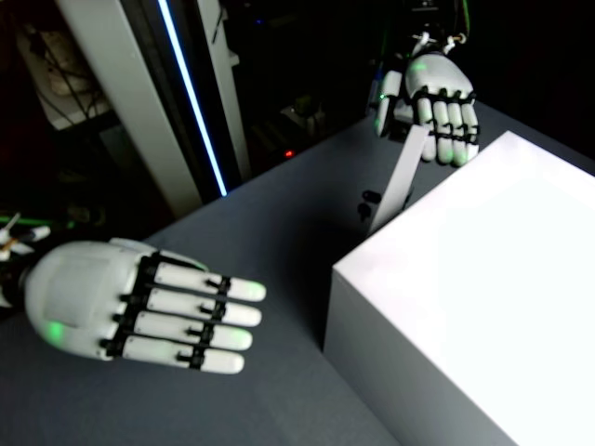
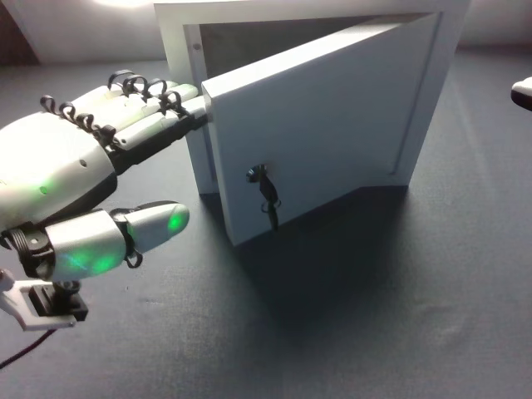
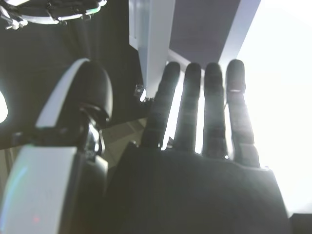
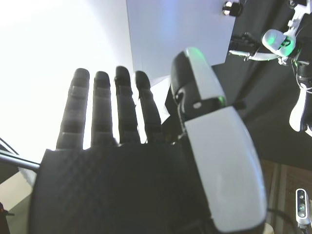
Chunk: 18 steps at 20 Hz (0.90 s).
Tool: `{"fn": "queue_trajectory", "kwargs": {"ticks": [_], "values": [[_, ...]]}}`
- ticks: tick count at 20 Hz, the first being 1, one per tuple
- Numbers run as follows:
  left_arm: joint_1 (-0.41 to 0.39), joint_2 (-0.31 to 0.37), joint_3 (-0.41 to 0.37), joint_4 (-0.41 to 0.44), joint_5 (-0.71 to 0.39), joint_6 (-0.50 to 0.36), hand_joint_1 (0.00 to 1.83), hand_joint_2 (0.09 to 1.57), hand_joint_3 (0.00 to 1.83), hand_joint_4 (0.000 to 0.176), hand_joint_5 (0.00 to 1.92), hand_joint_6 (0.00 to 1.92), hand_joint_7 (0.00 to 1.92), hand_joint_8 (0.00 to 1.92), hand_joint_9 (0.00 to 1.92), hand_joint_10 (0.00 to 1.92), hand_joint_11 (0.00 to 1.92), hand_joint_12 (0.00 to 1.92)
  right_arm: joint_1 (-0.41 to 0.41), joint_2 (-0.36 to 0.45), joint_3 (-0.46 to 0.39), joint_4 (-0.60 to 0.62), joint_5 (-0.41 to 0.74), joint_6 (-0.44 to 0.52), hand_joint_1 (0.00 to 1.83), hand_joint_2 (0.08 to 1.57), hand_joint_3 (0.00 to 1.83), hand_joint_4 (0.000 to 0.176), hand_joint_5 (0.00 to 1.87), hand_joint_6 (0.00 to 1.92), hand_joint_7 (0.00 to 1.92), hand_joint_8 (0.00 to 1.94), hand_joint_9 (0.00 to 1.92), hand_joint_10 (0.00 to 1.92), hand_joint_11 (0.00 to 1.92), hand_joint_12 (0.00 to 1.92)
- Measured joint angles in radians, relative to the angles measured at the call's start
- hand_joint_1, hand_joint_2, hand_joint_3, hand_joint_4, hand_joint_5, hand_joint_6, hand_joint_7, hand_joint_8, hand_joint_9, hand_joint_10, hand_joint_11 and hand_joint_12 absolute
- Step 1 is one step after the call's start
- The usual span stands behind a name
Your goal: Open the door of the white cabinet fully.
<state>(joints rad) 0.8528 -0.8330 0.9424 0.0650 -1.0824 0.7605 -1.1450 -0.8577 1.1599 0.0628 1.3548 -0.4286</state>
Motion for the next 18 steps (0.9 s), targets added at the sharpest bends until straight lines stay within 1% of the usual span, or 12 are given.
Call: {"fn": "queue_trajectory", "kwargs": {"ticks": [1, 2, 3, 4, 8, 10, 12, 13, 14, 18], "values": [[-0.001, -0.001, 0.000, 0.010, 0.002, -0.003, 0.05, 1.47, 0.00, 0.000, 0.03, 0.00, 0.03, 0.00, 0.03, 0.00, 0.00, 0.23, 0.000, 0.000, 0.000, 0.000, 0.001, 0.001, 0.85, 1.34, 0.00, 0.000, 0.22, 0.00, 0.18, 0.00, 0.09, 0.00, 0.06, 0.02], [-0.002, -0.001, 0.000, 0.025, 0.000, -0.008, 0.09, 1.47, 0.00, 0.000, 0.05, 0.00, 0.06, 0.00, 0.07, 0.00, 0.00, 0.28, 0.000, 0.000, 0.000, 0.000, 0.000, 0.001, 0.86, 1.33, 0.00, 0.000, 0.22, 0.00, 0.19, 0.00, 0.09, 0.00, 0.06, 0.02], [-0.003, -0.001, 0.000, 0.038, 0.000, -0.012, 0.09, 1.47, 0.00, 0.000, 0.06, 0.00, 0.07, 0.00, 0.07, 0.00, 0.00, 0.27, 0.000, 0.000, 0.000, 0.000, 0.000, 0.002, 0.87, 1.33, 0.00, 0.000, 0.23, 0.01, 0.19, 0.00, 0.09, 0.00, 0.06, 0.02], [-0.003, -0.001, 0.000, 0.040, -0.002, -0.019, 0.14, 1.46, 0.00, 0.000, 0.07, 0.00, 0.07, 0.00, 0.08, 0.00, 0.00, 0.28, 0.000, 0.000, 0.000, 0.000, 0.000, 0.002, 0.87, 1.33, 0.00, 0.000, 0.23, 0.01, 0.19, 0.00, 0.09, 0.00, 0.06, 0.02], [-0.011, -0.007, 0.000, 0.059, 0.006, -0.034, 0.14, 1.47, 0.00, 0.000, 0.07, 0.00, 0.09, 0.01, 0.11, 0.01, 0.02, 0.28, 0.000, -0.003, 0.000, 0.000, 0.000, 0.002, 0.82, 1.34, 0.00, 0.000, 0.22, 0.00, 0.19, 0.00, 0.09, 0.00, 0.07, 0.02], [-0.012, -0.012, 0.000, 0.058, 0.008, -0.034, 0.20, 1.46, 0.00, 0.000, 0.10, 0.01, 0.13, 0.01, 0.14, 0.01, 0.04, 0.30, 0.000, -0.005, 0.000, 0.000, 0.000, 0.002, 0.84, 1.33, 0.00, 0.000, 0.24, 0.00, 0.20, 0.00, 0.10, 0.00, 0.08, 0.02], [-0.012, -0.012, 0.000, 0.066, 0.011, -0.036, 0.18, 1.46, 0.00, 0.000, 0.10, 0.00, 0.12, 0.00, 0.14, 0.01, 0.05, 0.31, 0.000, -0.005, 0.000, 0.000, 0.000, 0.002, 0.84, 1.34, 0.00, 0.000, 0.23, 0.00, 0.21, 0.01, 0.11, 0.01, 0.09, 0.03], [-0.012, -0.012, 0.000, 0.065, 0.012, -0.037, 0.21, 1.45, 0.00, 0.000, 0.10, 0.00, 0.10, 0.00, 0.12, 0.00, 0.03, 0.31, 0.000, -0.005, 0.000, 0.000, 0.000, 0.002, 0.84, 1.34, 0.00, 0.000, 0.23, 0.00, 0.21, 0.01, 0.11, 0.01, 0.09, 0.03], [-0.012, -0.012, 0.000, 0.065, 0.012, -0.037, 0.17, 1.46, 0.00, 0.000, 0.10, 0.00, 0.08, 0.00, 0.09, 0.00, 0.01, 0.30, 0.000, -0.005, 0.000, 0.000, 0.000, 0.002, 0.84, 1.34, 0.00, 0.000, 0.23, 0.00, 0.20, 0.00, 0.10, 0.00, 0.08, 0.02], [-0.019, -0.016, 0.000, 0.078, 0.014, -0.051, 0.19, 1.46, 0.00, 0.000, 0.14, 0.01, 0.11, 0.01, 0.12, 0.01, 0.02, 0.32, 0.000, -0.005, 0.000, 0.000, 0.000, 0.003, 0.84, 1.34, 0.00, 0.000, 0.24, 0.00, 0.21, 0.00, 0.11, 0.00, 0.09, 0.02]]}}
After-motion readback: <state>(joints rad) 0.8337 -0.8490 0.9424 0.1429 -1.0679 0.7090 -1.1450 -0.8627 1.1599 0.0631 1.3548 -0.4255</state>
